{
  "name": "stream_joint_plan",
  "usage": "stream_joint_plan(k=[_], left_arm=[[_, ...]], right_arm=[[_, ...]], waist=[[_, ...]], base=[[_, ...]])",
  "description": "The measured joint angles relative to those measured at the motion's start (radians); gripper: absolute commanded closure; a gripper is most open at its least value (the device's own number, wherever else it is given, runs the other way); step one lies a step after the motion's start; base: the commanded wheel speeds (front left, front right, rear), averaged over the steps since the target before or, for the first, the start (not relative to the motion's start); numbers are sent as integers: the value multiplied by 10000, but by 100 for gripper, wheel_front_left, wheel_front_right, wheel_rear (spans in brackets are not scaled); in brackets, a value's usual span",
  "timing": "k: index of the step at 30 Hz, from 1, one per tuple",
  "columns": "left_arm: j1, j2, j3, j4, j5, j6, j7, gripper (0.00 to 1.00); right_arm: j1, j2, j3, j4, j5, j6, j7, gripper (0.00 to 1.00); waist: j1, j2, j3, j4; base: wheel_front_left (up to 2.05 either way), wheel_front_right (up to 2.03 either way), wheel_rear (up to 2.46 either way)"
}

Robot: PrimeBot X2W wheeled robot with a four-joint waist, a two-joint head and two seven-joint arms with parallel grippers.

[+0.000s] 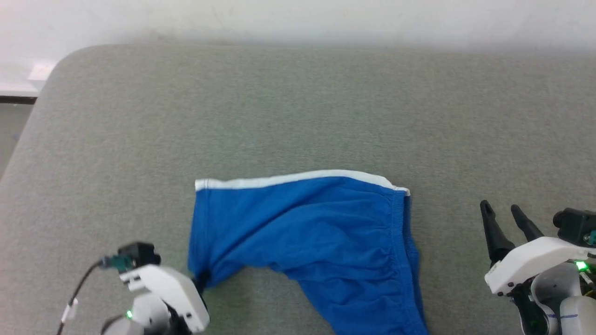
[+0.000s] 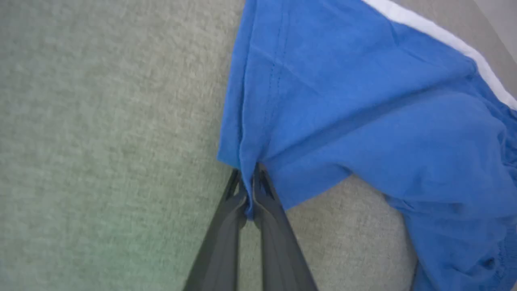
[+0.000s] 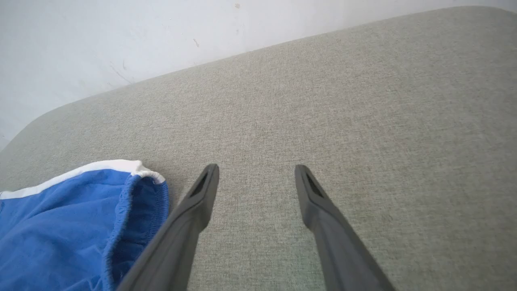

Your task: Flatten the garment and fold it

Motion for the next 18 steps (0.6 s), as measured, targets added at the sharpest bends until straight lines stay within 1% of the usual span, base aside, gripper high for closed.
stream_joint_plan(k=[1,2,3,4,6,8,12,15,18], left_arm=[[331,-23,2,-268,-119,90,61,100],[586,-56,13,-520,-240,182,128,97],[794,-102,46,-723,-370,263,140,35],[940,-138,71,-892,-401,370,128,0],[1100,-150,242,-1181,-426,522,-15,0],[1060,-2,449,-1499,-355,604,-184,0],[248,650,608,-2084,257,736,-318,0],[-991,1281,290,-2082,978,485,-15,0],[-2277,1651,-497,-1530,1643,-27,857,0]], right_arm=[[-5,-2,44,0,-2,0,15,0],[-12,-4,88,2,0,0,33,0],[-16,8,125,6,6,0,33,0],[-19,15,144,19,12,0,31,0],[-22,10,173,54,21,0,25,0],[-38,12,221,107,29,0,21,0],[-86,10,272,161,46,0,-29,0],[-138,8,382,205,117,0,-63,0],[-235,13,506,245,119,0,-119,0]], waist=[[0,0,-5,78],[0,1,-8,146],[0,0,-10,207],[0,0,-11,260],[0,0,-14,349],[1,0,-12,401],[1,0,31,411],[1,0,108,363],[2,0,205,294]], base=[[0,0,0],[0,0,0],[0,0,0],[0,0,0],[0,0,0],[0,0,0],[0,0,0],[0,0,0],[0,0,0]])
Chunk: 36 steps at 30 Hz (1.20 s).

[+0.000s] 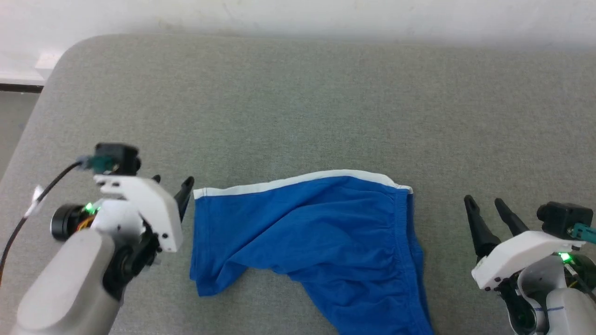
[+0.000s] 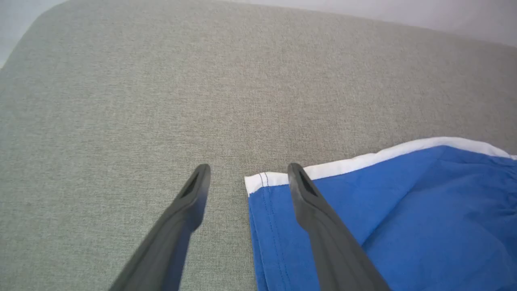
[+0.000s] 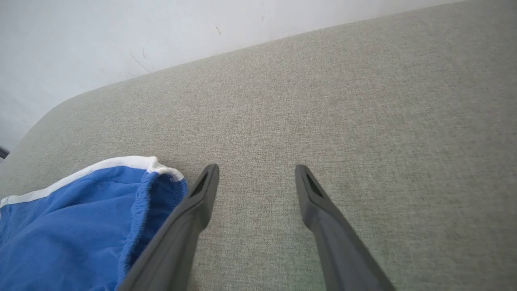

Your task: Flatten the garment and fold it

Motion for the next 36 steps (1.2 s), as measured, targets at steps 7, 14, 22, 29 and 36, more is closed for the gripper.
stream_joint_plan(k=[7,14,22,29,36], left_arm=[[-1653,-128,-1333,2048,393,-1058,1676,0],[-2042,-596,-1496,3735,347,-1365,1693,0],[-2321,-844,-1283,4516,-330,-1925,1630,100],[-1789,-1085,-546,4324,-922,-1946,295,100],[-909,-1011,113,2571,-1175,-1383,-709,100]], right_arm=[[-106,-4,38,19,-6,0,-82,0],[-295,-4,8,-140,-19,0,-71,0],[-306,-10,2,-253,-127,0,19,0],[-1029,-23,1014,-949,-550,0,1444,0],[-2181,-10,2792,-1235,-1762,0,4899,0]], waist=[[0,0,293,-239],[0,0,717,-474],[-1,0,873,-581],[0,0,758,-586],[0,0,801,-539]], base=[[0,0,0],[0,0,0],[0,0,0],[0,0,0],[0,0,0]])
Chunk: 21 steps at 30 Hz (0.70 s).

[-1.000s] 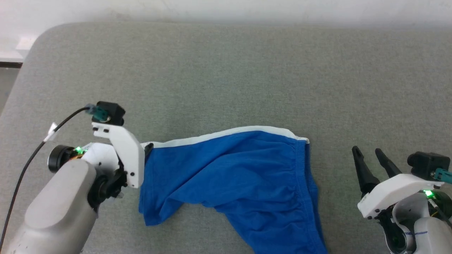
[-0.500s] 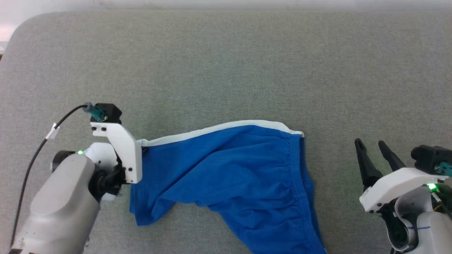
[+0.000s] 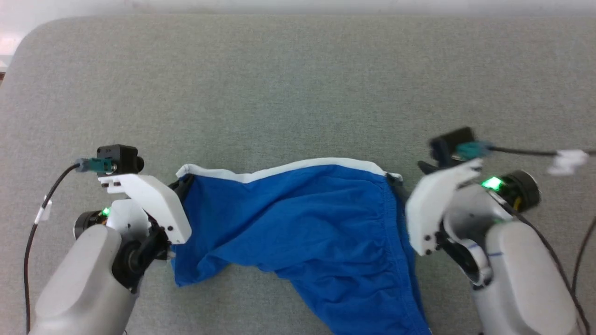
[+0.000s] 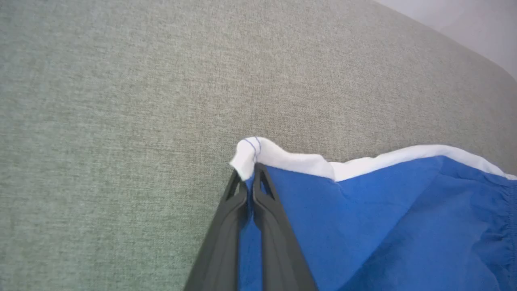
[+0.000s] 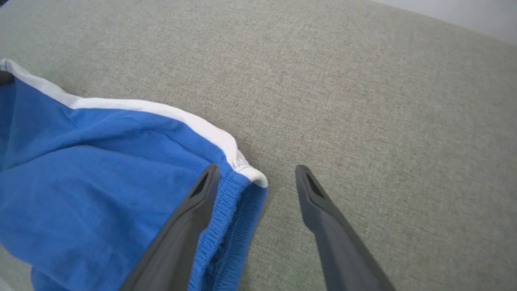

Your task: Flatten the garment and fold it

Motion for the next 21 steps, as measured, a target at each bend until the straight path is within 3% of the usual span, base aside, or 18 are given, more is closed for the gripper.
stream_joint_plan(k=[7,16,17,18,19,21], left_arm=[[679,94,94,-1572,-42,497,-23,100],[1088,104,38,-2265,-44,717,35,100],[1129,100,33,-2282,-46,746,33,100],[1170,98,40,-2297,-71,748,31,100],[1210,88,58,-2318,-138,748,13,100],[1239,71,90,-2336,-203,746,-48,100]], right_arm=[[-952,29,709,1135,-1145,0,1563,0],[-1451,31,510,2387,-1402,2,1580,0],[-1501,31,502,2481,-1358,2,1576,53],[-1554,31,543,2564,-1327,2,1521,84],[-1585,31,608,2625,-1241,2,1455,100],[-1628,33,755,2704,-957,2,1250,100]], waist=[[1,0,266,256],[-1,0,513,517],[-2,0,507,510],[-2,0,504,497],[-2,0,500,478],[-1,0,478,426]], base=[[0,0,0],[0,0,0],[0,0,0],[0,0,0],[0,0,0],[0,0,0]])
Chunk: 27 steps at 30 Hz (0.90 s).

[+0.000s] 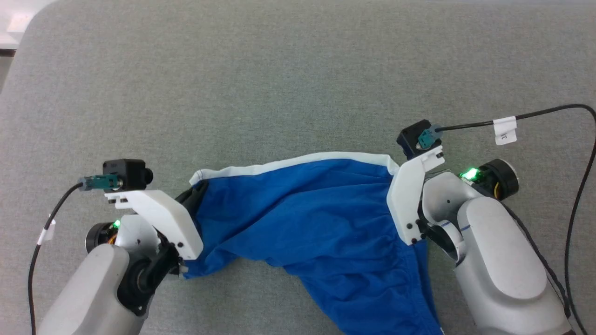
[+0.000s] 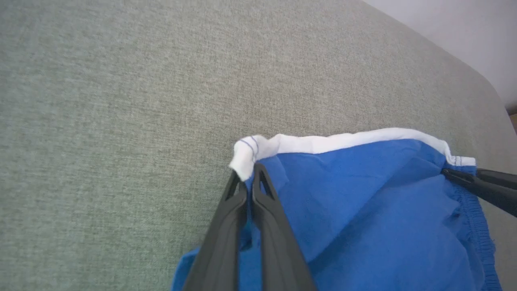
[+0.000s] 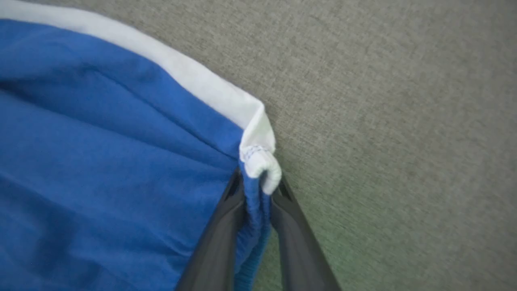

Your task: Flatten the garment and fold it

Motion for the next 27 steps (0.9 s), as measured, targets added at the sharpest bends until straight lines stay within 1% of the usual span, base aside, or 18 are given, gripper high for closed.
stream_joint_plan(k=[3,5,7,10,11,13,14,15,17,19,21,23,25,27], left_arm=[[-4,-17,105,-54,-59,-8,-171,100],[-62,-59,222,-148,-222,-96,-188,100],[-363,-40,314,-207,-245,-190,-184,100],[-1321,125,477,-109,-173,-247,-104,100],[-1711,199,552,-56,-125,-255,-73,100],[-2548,314,646,117,15,-257,31,100],[-2987,370,704,274,56,-267,58,100],[-3422,391,765,479,67,-284,96,100],[-4307,408,780,867,111,-362,282,100],[-5196,357,823,1285,159,-360,384,100],[-6087,324,924,1739,222,-355,360,100],[-6929,368,968,2033,445,-380,169,100],[-7757,399,1039,2282,683,-527,-171,100],[-8498,523,1055,2564,1064,-612,-587,100]], right_arm=[[-93,8,63,46,418,0,-240,100],[-257,-6,-35,13,625,0,-330,100],[-612,-159,-27,-173,780,0,-370,100],[-1561,-600,190,-460,1072,0,-416,100],[-1947,-698,153,-525,1327,0,-405,100],[-2833,-1022,430,-541,1450,-2,-322,100],[-3313,-1045,426,-464,1628,2,-326,100],[-3782,-1009,341,-320,1841,2,-334,100],[-4770,-1030,412,-36,1839,0,-472,100],[-5710,-761,0,366,2031,0,-702,100],[-6585,-522,-251,746,2000,0,-1170,100],[-7423,-309,-483,1106,1854,2,-1850,100],[-8210,-150,-754,1522,1797,0,-2476,100],[-8849,-96,-773,1939,1605,0,-3016,100]], waist=[[0,0,-40,-89],[0,0,-62,-146],[0,0,-57,-198],[1,0,-2,-286],[0,0,40,-319],[1,0,155,-399],[2,0,213,-463],[2,0,275,-530],[1,0,420,-659],[2,0,606,-767],[4,0,794,-885],[3,0,964,-1025],[3,0,1131,-1168],[4,0,1277,-1324]], base=[[0,0,0],[0,0,0],[0,0,0],[0,0,0],[0,0,0],[0,0,0],[0,0,0],[0,0,0],[0,0,0],[0,0,0],[0,0,0],[0,0,0],[0,0,0],[0,0,0]])
